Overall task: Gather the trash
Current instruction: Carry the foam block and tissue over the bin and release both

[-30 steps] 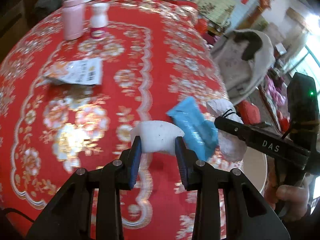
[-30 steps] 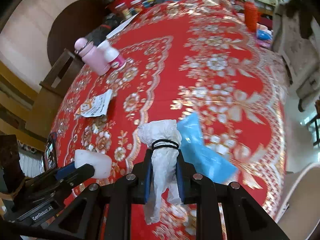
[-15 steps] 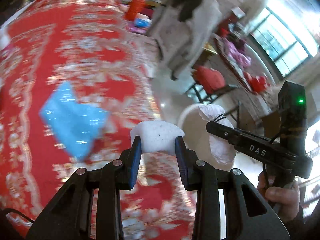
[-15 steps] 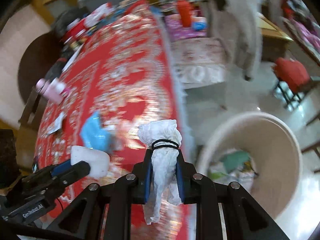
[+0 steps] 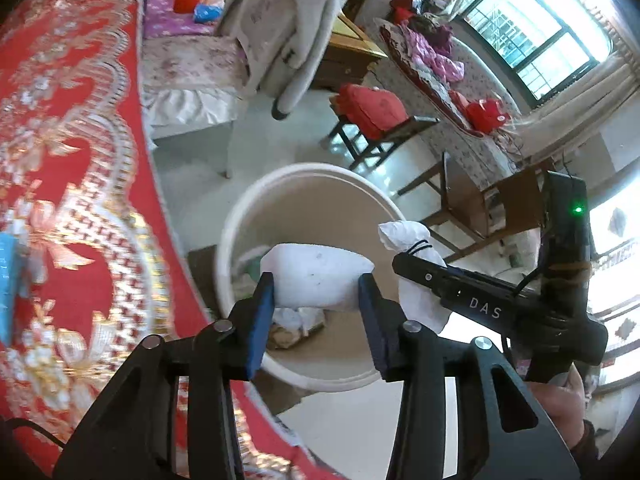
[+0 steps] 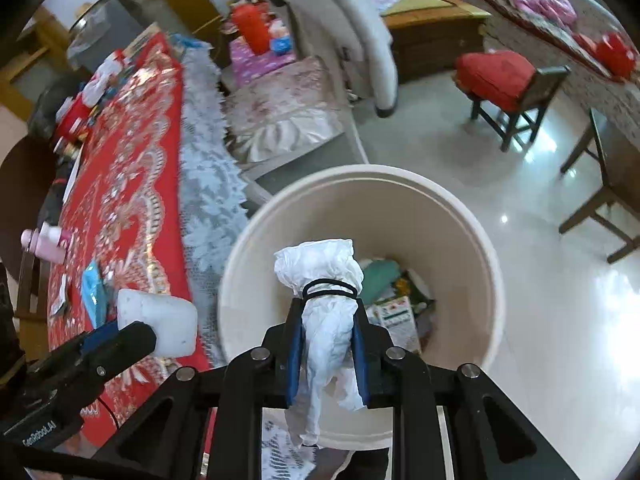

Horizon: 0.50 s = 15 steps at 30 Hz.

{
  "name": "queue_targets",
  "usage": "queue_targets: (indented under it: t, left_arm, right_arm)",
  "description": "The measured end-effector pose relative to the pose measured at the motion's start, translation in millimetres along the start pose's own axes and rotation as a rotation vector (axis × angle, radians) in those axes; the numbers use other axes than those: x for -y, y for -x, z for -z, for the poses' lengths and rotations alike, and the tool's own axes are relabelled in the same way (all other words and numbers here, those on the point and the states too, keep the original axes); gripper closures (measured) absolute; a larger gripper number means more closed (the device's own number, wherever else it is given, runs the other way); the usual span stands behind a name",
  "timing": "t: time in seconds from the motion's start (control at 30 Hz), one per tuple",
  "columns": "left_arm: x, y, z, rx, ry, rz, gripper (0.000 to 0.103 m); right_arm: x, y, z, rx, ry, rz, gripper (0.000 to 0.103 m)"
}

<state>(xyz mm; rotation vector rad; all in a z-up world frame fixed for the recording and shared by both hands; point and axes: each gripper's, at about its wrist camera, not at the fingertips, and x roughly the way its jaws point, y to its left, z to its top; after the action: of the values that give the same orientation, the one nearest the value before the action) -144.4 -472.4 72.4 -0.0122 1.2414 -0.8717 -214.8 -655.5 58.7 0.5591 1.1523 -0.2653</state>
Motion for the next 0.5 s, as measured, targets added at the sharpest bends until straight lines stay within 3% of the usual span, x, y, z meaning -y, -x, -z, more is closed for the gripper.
queue_targets:
  t: [0.17,0.3,0.5]
  left_arm:
    - [6,-14,3,-0.017,0.022,0.027,0.05]
    - [1,-17,2,-0.029,0.049,0.042,0.047]
    - [-11,-6,3,-0.022,0.063,0.041,0.044]
  right_arm:
    - [18,-2,-1,-0.02,-0.026,0.029,0.082]
    - [26,-2,1,-0.013,-0.032,0.045,0.058]
    - [17,-6,-1,-0.026,-0.014,0.034,0.058]
